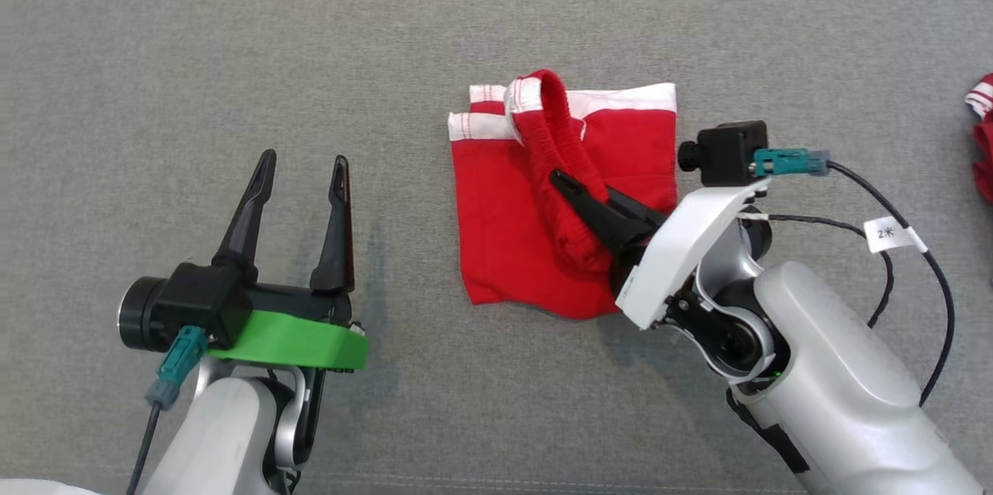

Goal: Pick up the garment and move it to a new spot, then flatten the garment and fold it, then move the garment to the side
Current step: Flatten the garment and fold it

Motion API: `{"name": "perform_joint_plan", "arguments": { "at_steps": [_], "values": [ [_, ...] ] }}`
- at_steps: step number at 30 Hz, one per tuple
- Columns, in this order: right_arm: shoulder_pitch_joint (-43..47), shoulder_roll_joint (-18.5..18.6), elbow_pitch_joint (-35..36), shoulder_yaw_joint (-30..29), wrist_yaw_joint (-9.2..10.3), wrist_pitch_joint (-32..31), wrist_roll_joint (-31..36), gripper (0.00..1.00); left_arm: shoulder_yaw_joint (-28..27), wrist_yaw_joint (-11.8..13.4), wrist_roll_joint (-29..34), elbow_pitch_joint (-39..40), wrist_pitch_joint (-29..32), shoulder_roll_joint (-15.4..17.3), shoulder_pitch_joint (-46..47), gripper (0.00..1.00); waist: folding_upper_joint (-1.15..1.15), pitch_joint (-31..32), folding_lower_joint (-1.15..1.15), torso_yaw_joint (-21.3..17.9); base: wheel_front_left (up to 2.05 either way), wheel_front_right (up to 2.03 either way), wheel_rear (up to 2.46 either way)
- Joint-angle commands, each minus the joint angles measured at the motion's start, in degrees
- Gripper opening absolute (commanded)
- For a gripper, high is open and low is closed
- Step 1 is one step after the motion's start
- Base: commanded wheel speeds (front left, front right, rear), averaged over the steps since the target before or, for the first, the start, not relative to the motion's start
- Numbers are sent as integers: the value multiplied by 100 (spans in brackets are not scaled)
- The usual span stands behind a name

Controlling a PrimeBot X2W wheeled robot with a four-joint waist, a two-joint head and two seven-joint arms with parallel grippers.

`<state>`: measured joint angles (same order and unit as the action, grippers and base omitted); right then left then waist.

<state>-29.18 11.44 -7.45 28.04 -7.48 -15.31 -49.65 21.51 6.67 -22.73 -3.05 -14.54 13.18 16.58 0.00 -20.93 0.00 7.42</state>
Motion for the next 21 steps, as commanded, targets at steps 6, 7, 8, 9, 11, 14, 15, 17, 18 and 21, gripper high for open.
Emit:
{"name": "perform_joint_plan", "arguments": {
  "at_steps": [6, 7, 8, 9, 11, 14, 15, 17, 18, 21],
  "values": [
    [-343, -176, -487, 396, -1, 404, -111, 0, -37, -54, 8, -99, -51, -105, 74, 100, 0, -133, 0, 346, 0, 0, 0],
    [-343, -176, -487, 396, -1, 404, -111, 0, -37, -54, 8, -99, -51, -105, 74, 100, 0, -133, 0, 346, 0, 0, 0],
    [-386, -183, -562, 457, -1, 462, -122, 0, -45, -62, 17, -107, -55, -115, 70, 100, 0, -136, 0, 352, 0, 0, 0],
    [-441, -180, -642, 538, -1, 519, -100, 0, -50, -65, 22, -115, -58, -125, 70, 100, 0, -140, 0, 352, 0, 0, 0],
    [-530, -179, -788, 682, -1, 667, -37, 46, -60, -72, 44, -131, -63, -145, 82, 100, 0, -145, 0, 347, 0, 0, 0],
    [-646, -163, -937, 949, -1, 883, 32, 100, -81, -92, 69, -155, -67, -154, 110, 100, 0, -147, 0, 313, 0, 0, 0],
    [-695, -115, -959, 1044, -1, 984, 109, 100, -87, -96, 74, -157, -67, -152, 110, 100, 0, -147, 0, 293, 0, 0, 0],
    [-729, -30, -991, 1217, -1, 1192, 224, 100, -100, -102, 83, -166, -57, -144, 102, 100, 0, -140, 0, 243, 0, 0, 0],
    [-774, 24, -964, 1292, -1, 1342, 327, 100, -107, -111, 93, -172, -57, -139, 100, 100, 0, -134, 0, 217, 0, 0, 0],
    [-830, 178, -849, 1414, -1, 1840, 548, 100, -142, -104, 120, -182, -59, -121, 90, 100, 0, -101, 0, 118, 0, 0, 0]
  ]
}}
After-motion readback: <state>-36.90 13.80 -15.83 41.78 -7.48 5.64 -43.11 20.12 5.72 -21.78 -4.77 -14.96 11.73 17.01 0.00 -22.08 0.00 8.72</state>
